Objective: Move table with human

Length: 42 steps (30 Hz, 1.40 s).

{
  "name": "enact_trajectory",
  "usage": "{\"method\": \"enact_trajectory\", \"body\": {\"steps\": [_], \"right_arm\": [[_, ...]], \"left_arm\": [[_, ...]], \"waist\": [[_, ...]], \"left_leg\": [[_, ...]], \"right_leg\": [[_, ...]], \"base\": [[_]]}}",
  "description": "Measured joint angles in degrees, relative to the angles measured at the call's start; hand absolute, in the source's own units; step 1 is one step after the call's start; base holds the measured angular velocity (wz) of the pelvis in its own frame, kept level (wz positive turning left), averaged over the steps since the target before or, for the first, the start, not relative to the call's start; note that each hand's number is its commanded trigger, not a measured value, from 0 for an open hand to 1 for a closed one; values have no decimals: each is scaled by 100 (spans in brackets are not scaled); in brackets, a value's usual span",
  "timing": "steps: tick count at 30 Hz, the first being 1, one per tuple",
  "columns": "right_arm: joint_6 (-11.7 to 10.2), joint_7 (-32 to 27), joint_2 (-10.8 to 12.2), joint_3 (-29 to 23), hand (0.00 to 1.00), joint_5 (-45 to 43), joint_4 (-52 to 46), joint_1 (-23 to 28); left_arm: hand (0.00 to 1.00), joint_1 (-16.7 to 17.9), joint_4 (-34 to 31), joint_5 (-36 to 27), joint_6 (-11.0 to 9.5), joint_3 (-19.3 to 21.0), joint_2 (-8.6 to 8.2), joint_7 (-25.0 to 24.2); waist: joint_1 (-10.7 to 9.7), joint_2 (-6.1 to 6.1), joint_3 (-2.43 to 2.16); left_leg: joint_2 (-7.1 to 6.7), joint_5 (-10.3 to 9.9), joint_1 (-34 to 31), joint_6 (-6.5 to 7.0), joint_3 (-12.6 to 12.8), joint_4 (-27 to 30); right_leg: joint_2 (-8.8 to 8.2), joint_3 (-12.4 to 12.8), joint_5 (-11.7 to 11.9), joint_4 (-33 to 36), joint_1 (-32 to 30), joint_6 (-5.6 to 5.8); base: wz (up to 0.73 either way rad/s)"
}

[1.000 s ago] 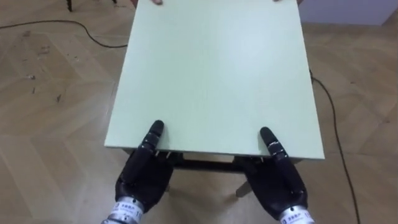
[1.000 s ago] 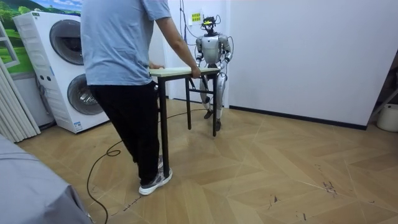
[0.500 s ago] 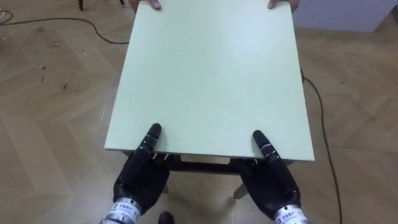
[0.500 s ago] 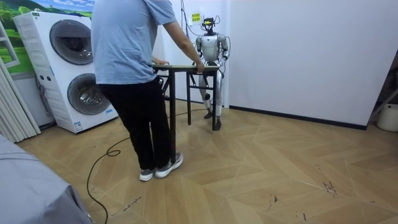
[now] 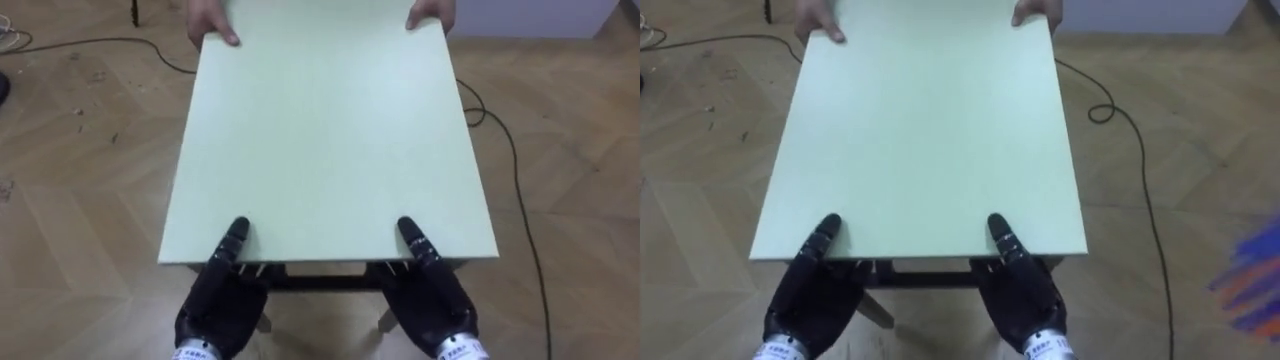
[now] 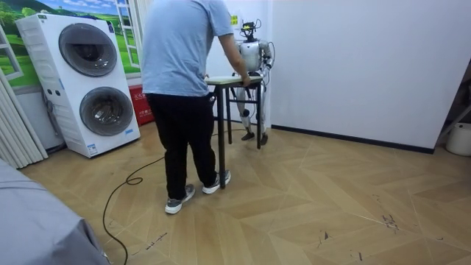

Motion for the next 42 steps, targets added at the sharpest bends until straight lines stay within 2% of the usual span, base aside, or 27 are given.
{"method": "enact_trajectory", "body": {"steps": [1,2,4,6,7,9,10,13,14,16,17,18,20,23,25,28,29,30,31,32,33,34,35,36,39,40,42], "right_arm": [[-14,-1,-80,46,100,36,-1,-15],[-21,-1,-107,46,100,49,-1,-16],[-100,0,-128,77,100,46,-2,16],[-265,0,-198,142,100,-7,-82,60],[-278,0,-210,133,100,-28,-92,54],[-267,-30,-190,155,100,-30,-92,-13],[-267,-30,-190,134,100,28,-93,-63],[-224,-15,-151,1,100,124,-90,-186],[-163,-14,-81,-96,100,108,-61,-248],[-78,-11,-20,-148,100,118,3,-283],[-70,-11,26,-158,100,84,17,-248],[-70,9,89,-174,100,27,65,-209],[-67,84,153,-189,100,-26,209,-193],[5,85,155,-211,100,-19,273,-99],[54,84,156,-238,100,-4,308,-13],[54,87,152,-251,100,-5,306,53],[52,86,142,-260,100,-4,286,85],[49,86,132,-277,100,12,280,113],[50,84,128,-304,100,30,281,133],[48,85,132,-302,100,96,280,197],[48,84,134,-258,100,173,281,219],[44,84,135,-236,100,190,281,219],[-11,84,145,-137,100,207,281,219],[-60,79,137,-64,100,272,282,219],[-102,78,119,1,100,306,280,220],[-138,78,71,36,100,398,271,214],[-148,78,-24,122,100,497,263,215]], "left_arm": [[100,61,-12,-10,-72,-50,-13,-15],[100,63,-12,-23,-70,-69,-1,-20],[100,106,-12,-51,-64,-122,7,-20],[100,110,-14,-78,-52,-139,-23,-19],[100,99,-16,-75,-53,-140,-37,-16],[100,94,-18,-80,-145,-176,-76,-13],[100,1,-18,-80,-153,-186,-78,-2],[100,-318,62,-75,-200,-257,-65,40],[100,-438,106,-85,-223,-276,-56,54],[100,-506,201,-132,-227,-278,-55,65],[100,-538,289,-125,-227,-266,-53,70],[100,-553,358,-124,-227,-251,-52,69],[100,-554,454,-130,-227,-248,-26,69],[100,-542,595,-153,-220,-302,-4,66],[100,-484,668,-119,-220,-327,-67,65],[100,-461,684,-102,-170,-338,-66,65],[100,-459,687,-102,-169,-361,-81,65],[100,-459,687,-91,-169,-390,-103,67],[100,-459,691,-74,-159,-393,-103,73],[100,-456,692,-30,-126,-391,-98,81],[100,-455,682,-9,-124,-386,-72,81],[100,-455,671,-9,-125,-381,-56,81],[100,-455,648,-9,-125,-371,-21,81],[100,-454,643,-9,-126,-356,4,81],[100,-449,629,-5,-126,-339,95,79],[100,-449,606,-8,-123,-355,137,80],[100,-415,561,-5,-127,-360,181,80]], "waist": [[5,35,-20],[-19,44,-22],[-94,31,-26],[-120,11,-27],[-158,3,-23],[-196,13,-8],[-265,13,-7],[-384,7,2],[-360,-17,14],[-405,-64,35],[-433,-85,44],[-416,-114,53],[-380,-162,62],[-443,-218,50],[-535,-224,38],[-542,-234,31],[-553,-233,30],[-628,-233,31],[-687,-233,31],[-691,-234,29],[-688,-255,17],[-685,-263,13],[-677,-275,10],[-658,-299,9],[-622,-307,7],[-551,-314,10],[-519,-345,-1]], "left_leg": [[25,-35,13,34,-24,307],[35,-59,22,29,-33,304],[-2,-115,124,0,-58,-106],[-191,-119,393,-6,-285,-939],[-207,-132,433,-14,-305,-1105],[-231,-278,569,76,-152,-807],[-240,-340,669,92,-166,-851],[-236,-513,722,134,-167,-1206],[-278,-504,688,291,-160,-1421],[-449,-318,643,399,-175,-1550],[-551,-233,644,460,-164,-1626],[-629,-182,639,510,-126,-1639],[-683,-129,635,579,-3,-1644],[-796,-52,655,681,3,-1624],[-876,-21,692,762,-25,-1604],[-961,34,694,848,-3,-1608],[-1005,57,691,889,-6,-1622],[-1041,88,687,940,-33,-1635],[-1054,109,692,964,-70,-1638],[-1056,127,714,966,-102,-1647],[-1056,151,712,949,-128,-1666],[-1055,169,711,939,-132,-1683],[-1053,220,714,909,-160,-1740],[-1055,272,749,877,-151,-1829],[-1014,393,763,755,-151,-2042],[-996,440,769,710,-145,-2105],[-946,501,792,661,-144,-2168]], "right_leg": [[8,-107,42,-6,-11,8],[11,-151,51,-1,-16,3],[24,-161,66,49,-27,6],[-10,-164,150,65,-141,-33],[-35,-243,183,5,-208,-55],[-59,-597,320,-70,-320,-158],[-59,-768,397,-114,-395,-186],[-75,-954,573,-100,-672,-227],[-108,-931,698,-90,-822,-242],[-200,-715,881,-101,-915,-188],[-251,-515,951,-103,-960,-129],[-322,-465,1020,-102,-999,-118],[-386,-435,1133,-107,-1013,-113],[-483,-321,1234,-122,-939,-32],[-555,-286,1276,-120,-862,67],[-651,-254,1369,-95,-871,99],[-701,-225,1363,-65,-883,173],[-751,-70,1290,101,-916,352],[-778,87,1232,278,-928,440],[-826,413,1038,750,-943,553],[-891,597,855,1040,-880,717],[-897,669,806,1069,-835,760],[-821,826,764,881,-697,792],[-728,884,762,639,-596,783],[-492,1175,829,52,-418,613],[-437,1209,874,-68,-420,558],[-358,1223,903,-237,-401,538]], "base": [[-19],[13],[24],[21],[19],[5],[22],[35],[-3],[-3],[0],[-6],[-17],[4],[14],[2],[14],[27],[36],[26],[14],[5],[0],[-4],[-8],[-15],[-9]]}}
